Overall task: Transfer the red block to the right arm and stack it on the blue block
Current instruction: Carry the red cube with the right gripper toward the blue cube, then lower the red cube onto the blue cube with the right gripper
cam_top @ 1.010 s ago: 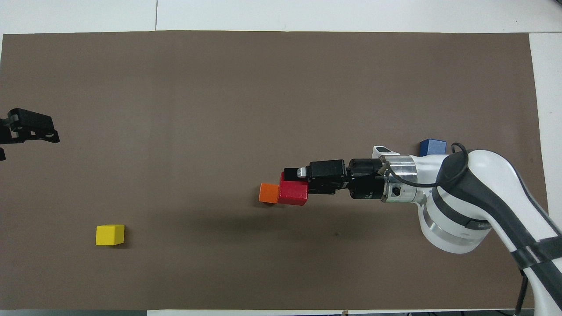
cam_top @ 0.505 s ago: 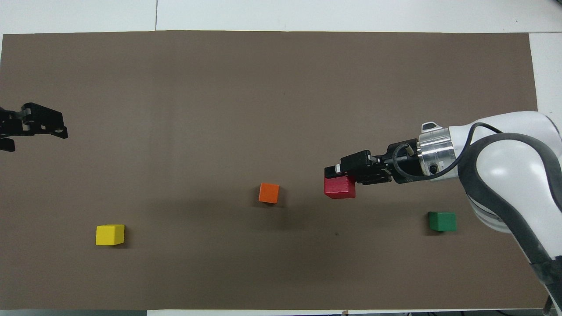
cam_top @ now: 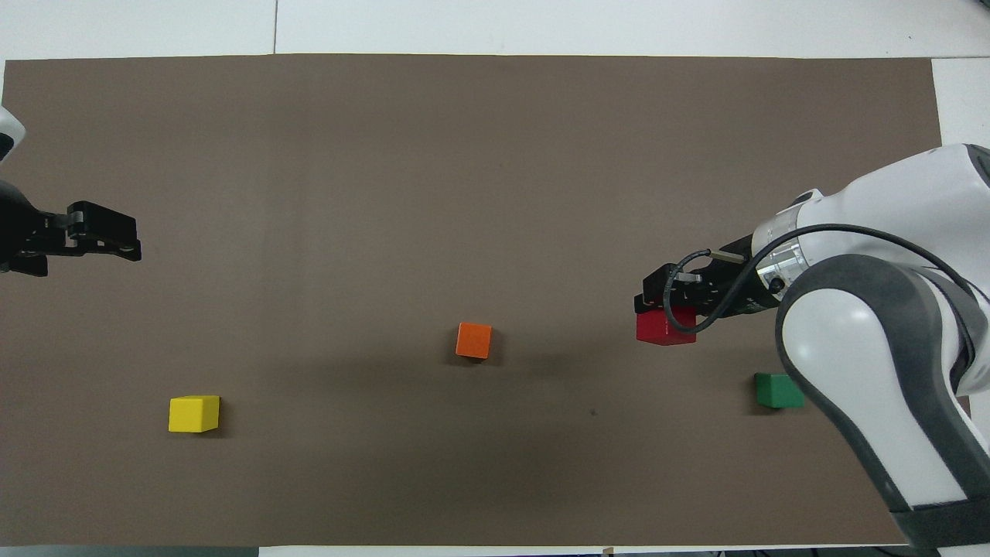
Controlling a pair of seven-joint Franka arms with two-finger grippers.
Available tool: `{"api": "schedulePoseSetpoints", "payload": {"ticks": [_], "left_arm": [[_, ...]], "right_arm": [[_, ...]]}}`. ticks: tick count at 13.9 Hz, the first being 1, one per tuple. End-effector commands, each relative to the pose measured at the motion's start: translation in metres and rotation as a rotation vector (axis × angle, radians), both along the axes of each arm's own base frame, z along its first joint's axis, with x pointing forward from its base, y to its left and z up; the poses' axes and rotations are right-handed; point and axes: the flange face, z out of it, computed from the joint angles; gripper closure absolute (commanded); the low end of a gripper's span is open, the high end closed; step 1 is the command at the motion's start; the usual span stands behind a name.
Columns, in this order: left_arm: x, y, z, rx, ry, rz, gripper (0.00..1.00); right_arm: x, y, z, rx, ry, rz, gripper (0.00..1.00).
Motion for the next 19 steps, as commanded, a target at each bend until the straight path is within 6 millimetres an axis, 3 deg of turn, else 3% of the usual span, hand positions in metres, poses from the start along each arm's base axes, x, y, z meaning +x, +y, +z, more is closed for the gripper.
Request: {"api": "schedulePoseSetpoints", "payload": {"ticks": [1,5,7,15,19], "left_arm": [[-0.009,0.019,0.0,-0.044,0.027,0.013,0.0],[-0.013,0.02,0.004,-0.045,0.022,0.015,0.0],[-0.013,0.019,0.006,-0.043,0.015,0.012,0.0],[-0.014,0.021,-0.012,-0.019,0.037,-0.036,0.0],[-0.016,0.023,-0.006,-0.021,0.029,-0.029,0.0]], "right_arm": [[0.003,-0.016,0.002,-0.19,-0.003,0.018,1.0],[0.01,-0.053,-0.004,-0.395,-0.048,0.053,1.0],[0.018,-0.075,-0.006,-0.419,-0.101,0.027,1.0],[0.026,-0.134,-0.074,-0.461,-0.166,0.032,1.0],[0.04,-0.151,-0.104,-0.458,-0.192,-0.036,1.0]]}}
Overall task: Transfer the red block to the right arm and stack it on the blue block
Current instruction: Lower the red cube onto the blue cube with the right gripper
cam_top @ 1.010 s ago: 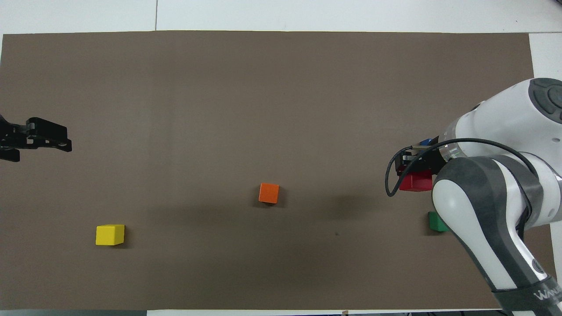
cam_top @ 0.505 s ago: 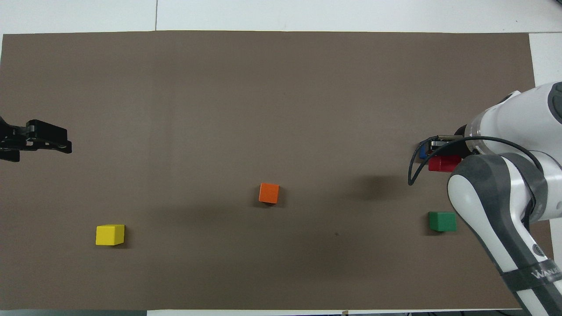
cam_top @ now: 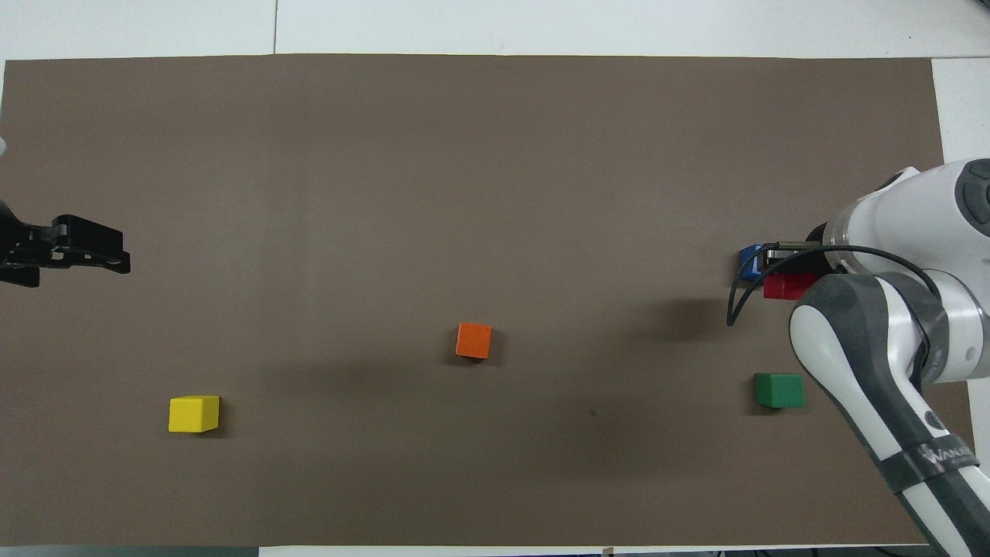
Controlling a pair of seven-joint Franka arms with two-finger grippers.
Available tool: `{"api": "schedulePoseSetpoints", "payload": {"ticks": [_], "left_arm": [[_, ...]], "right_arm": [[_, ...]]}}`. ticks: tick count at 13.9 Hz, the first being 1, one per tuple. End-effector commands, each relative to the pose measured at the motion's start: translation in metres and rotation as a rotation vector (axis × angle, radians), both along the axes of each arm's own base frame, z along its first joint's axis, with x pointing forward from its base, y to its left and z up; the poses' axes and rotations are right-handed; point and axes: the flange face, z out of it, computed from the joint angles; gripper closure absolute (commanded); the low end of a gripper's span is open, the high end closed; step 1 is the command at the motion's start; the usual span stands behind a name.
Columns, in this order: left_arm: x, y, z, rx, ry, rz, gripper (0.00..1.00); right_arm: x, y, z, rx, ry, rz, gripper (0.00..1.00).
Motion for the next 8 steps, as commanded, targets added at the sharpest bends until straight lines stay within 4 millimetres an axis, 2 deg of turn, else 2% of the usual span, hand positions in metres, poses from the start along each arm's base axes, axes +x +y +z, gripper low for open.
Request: {"api": "schedulePoseSetpoints", "payload": {"ticks": [1,8], "left_arm": [[-0.008,0.007,0.004,0.007,-0.007,-0.002,0.0],[-0.009,0.006,0.003,0.008,-0.002,0.001,0.0]], "right_arm": [[0.008,-0.005,-0.016,-0.011,-0.019,-0.026,1.0],[0.018,-0.004,-0.039,-0.005,-0.012,-0.057,1.0]]}}
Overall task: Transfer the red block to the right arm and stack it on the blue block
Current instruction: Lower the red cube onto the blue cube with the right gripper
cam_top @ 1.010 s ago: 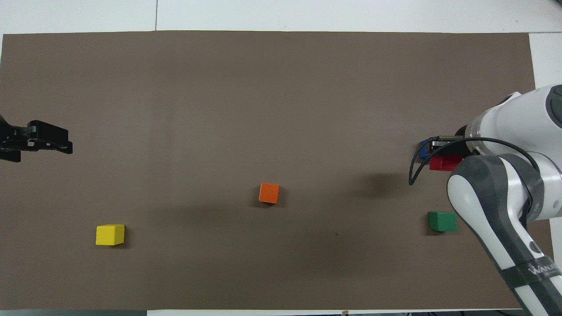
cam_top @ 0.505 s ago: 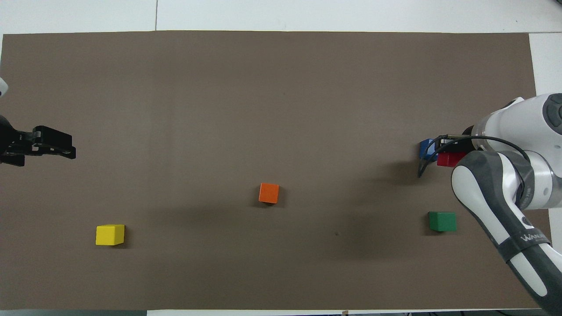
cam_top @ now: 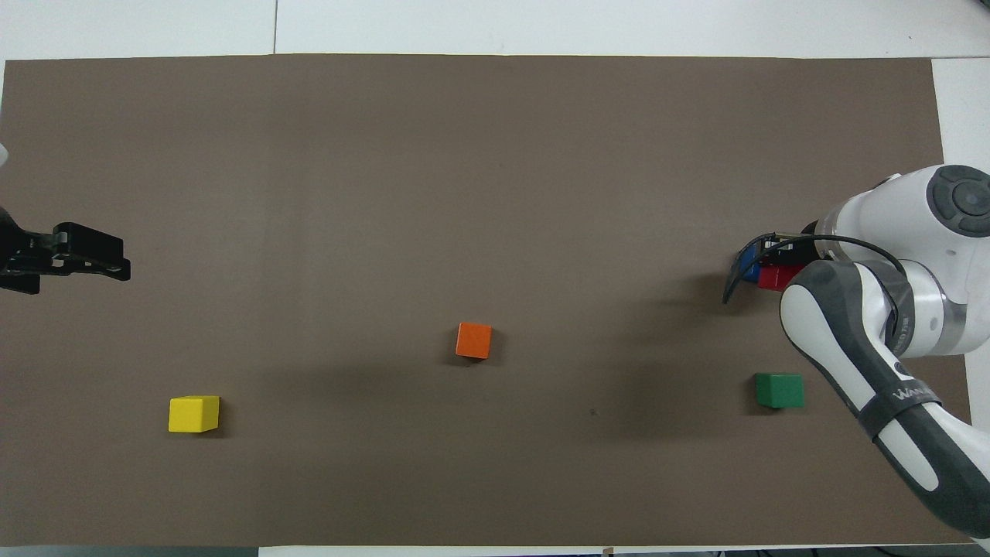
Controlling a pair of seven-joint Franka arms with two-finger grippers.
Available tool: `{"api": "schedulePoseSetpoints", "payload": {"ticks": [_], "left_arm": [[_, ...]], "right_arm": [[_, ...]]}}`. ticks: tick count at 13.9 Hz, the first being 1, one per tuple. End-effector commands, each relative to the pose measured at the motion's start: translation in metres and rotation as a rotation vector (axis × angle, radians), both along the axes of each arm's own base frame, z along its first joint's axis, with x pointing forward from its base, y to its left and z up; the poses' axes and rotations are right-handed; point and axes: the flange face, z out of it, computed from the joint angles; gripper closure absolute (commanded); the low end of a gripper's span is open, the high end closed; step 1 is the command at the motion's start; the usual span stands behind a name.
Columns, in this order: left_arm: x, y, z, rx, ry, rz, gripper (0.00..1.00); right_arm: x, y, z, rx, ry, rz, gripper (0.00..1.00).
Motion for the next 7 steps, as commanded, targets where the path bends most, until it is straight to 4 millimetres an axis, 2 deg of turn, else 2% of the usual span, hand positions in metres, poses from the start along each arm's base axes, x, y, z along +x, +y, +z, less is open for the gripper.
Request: {"api": "schedulePoseSetpoints", "payload": {"ticks": [1,7], "left_arm": [[-0.0077,0.0045,0.0002,0.008,0.003,-0.002,0.0],[-0.0081,0.0045,0.001,0.008,0.001,-0.002,0.0]], "right_arm": [[0.011,-0.0026,-0.0071,-0.008,-0.016,-0.024,1.0],[0.0144,-0.0033,-0.006,0.003,-0.018,-0.07,1.0]]}}
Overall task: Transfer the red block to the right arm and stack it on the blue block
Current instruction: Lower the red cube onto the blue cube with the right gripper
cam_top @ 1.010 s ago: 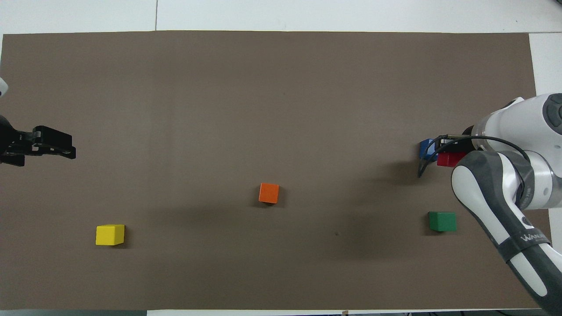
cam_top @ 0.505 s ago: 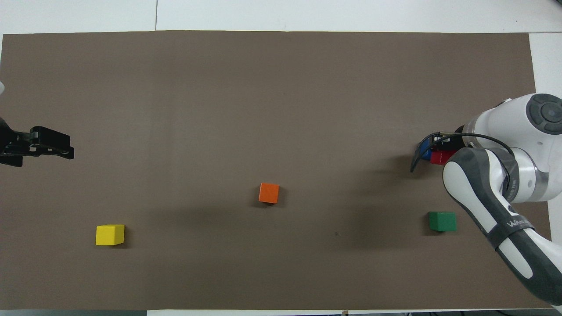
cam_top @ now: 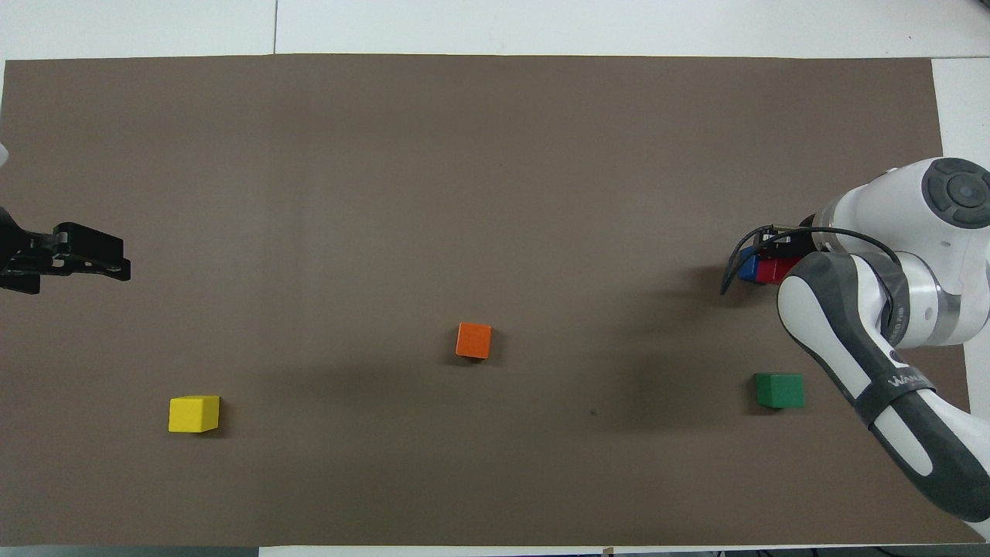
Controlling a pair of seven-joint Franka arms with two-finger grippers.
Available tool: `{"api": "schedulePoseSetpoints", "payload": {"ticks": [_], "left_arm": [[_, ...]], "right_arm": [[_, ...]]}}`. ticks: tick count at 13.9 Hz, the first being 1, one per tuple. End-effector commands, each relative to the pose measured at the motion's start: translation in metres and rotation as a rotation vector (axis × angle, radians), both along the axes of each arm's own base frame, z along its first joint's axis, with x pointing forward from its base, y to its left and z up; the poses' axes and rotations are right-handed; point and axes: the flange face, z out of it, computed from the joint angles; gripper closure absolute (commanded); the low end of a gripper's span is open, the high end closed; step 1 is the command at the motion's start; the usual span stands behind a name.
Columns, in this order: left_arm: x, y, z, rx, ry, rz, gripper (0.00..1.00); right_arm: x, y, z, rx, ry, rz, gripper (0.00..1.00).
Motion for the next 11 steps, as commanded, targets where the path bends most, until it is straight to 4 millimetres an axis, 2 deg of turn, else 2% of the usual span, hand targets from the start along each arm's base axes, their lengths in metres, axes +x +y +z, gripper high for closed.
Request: {"api": "schedulePoseSetpoints", "payload": {"ticks": [1,3,4,9,10,11], "left_arm": [[-0.0081,0.0045,0.0012,0.008,0.001,-0.002,0.0],[-0.0081,0.0045,0.0011,0.008,0.001,-0.002,0.0],[-0.0077,0.0045,0.0004,0.008,0.003,-0.002,0.0],[-0.0077,0.0045,0.0004,0.008,0.003,-0.002,0.0],[-0.0081,0.0045,0.0011,0.008,0.001,-0.002,0.0],[-0.0081,0.0045,0.0012,0.008,0.001,-0.002,0.0]], "right_arm": [[0.0052,-0.0012,-0.0028,0.002,-0.009,-0.056,1.0],[0.007,-0.0005,-0.001,0.002,-0.014,-0.058,1.0],[0.0074,-0.0013,-0.0003,0.003,-0.015,-0.062,0.95],[0.0105,-0.0014,0.0017,0.005,-0.022,-0.063,0.45],[0.0108,-0.0015,0.0014,0.005,-0.02,-0.063,0.39],[0.011,-0.0014,0.0015,0.007,-0.022,-0.065,0.38]]}}
